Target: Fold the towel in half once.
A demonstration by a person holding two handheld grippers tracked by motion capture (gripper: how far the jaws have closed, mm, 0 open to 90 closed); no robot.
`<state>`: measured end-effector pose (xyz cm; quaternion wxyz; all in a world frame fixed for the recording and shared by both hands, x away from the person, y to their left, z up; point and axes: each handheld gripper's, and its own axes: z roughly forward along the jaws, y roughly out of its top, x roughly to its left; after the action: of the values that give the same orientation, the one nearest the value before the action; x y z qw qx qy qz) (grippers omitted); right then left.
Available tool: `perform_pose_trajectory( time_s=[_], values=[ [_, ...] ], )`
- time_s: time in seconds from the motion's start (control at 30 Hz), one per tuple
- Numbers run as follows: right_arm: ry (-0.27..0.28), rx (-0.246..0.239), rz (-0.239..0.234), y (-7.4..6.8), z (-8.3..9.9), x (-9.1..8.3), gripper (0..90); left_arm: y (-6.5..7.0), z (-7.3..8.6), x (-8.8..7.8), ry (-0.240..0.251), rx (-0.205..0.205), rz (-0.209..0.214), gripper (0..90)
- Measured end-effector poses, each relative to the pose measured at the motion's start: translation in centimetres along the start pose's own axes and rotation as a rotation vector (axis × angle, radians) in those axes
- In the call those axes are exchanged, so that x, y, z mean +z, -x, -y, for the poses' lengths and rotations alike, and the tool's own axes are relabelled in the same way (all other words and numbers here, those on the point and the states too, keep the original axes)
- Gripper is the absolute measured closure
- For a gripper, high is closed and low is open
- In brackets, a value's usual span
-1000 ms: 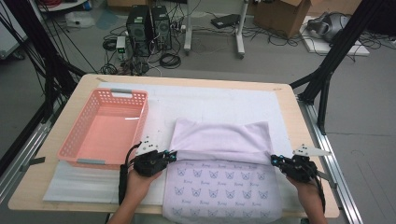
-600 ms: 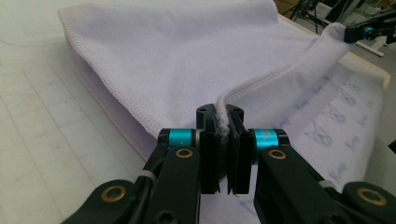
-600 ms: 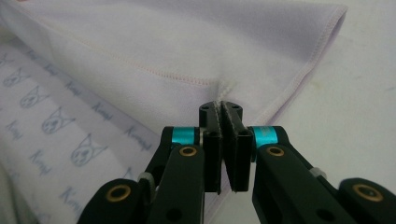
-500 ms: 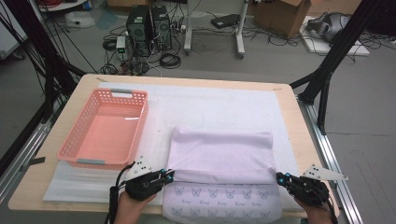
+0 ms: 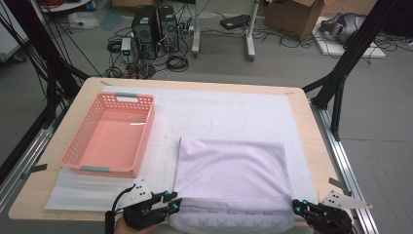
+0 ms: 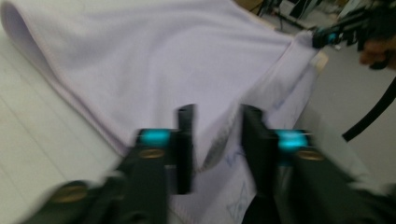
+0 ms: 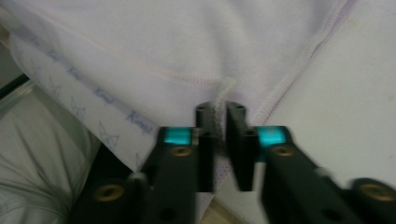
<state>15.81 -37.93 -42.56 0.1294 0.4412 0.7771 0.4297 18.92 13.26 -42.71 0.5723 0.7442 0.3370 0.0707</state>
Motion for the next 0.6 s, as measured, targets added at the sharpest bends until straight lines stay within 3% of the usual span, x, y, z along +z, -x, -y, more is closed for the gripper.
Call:
perform_pose_trajectory(
  time_s=[0.07,0.13,0.2,0.3,0.43,0.5,0.57,0.6],
  values=[
    [0.046,0.031,-0.011,0.3,-0.7,-0.2,63.9,-1.1,-0.9,0.3,0.029,-0.036,-0.033,42.6],
    [0.079,0.033,0.017,0.6,-1.7,0.0,61.9,-2.5,-1.4,1.0,0.03,-0.056,-0.08,42.3],
    [0.069,0.015,0.072,1.2,-2.5,0.9,63.0,-3.9,-1.8,2.3,-0.007,-0.093,-0.121,44.8],
    [0.031,0.029,0.137,2.2,-3.3,3.1,66.2,-5.2,-1.9,4.6,-0.073,-0.12,-0.159,48.3],
    [-0.05,0.045,0.198,3.3,-3.9,5.9,68.1,-5.7,-2.0,6.9,-0.151,-0.107,-0.196,54.4],
    [-0.083,0.036,0.2,3.6,-3.8,6.6,76.9,-5.5,-1.8,7.7,-0.193,-0.09,-0.197,59.7],
    [-0.085,0.009,0.21,3.3,-3.8,6.7,83.8,-4.8,-1.7,8.0,-0.215,-0.028,-0.248,74.6],
    [-0.085,-0.005,0.214,3.2,-3.8,6.5,84.4,-4.6,-1.8,8.0,-0.218,-0.024,-0.257,84.3]
  ],
)
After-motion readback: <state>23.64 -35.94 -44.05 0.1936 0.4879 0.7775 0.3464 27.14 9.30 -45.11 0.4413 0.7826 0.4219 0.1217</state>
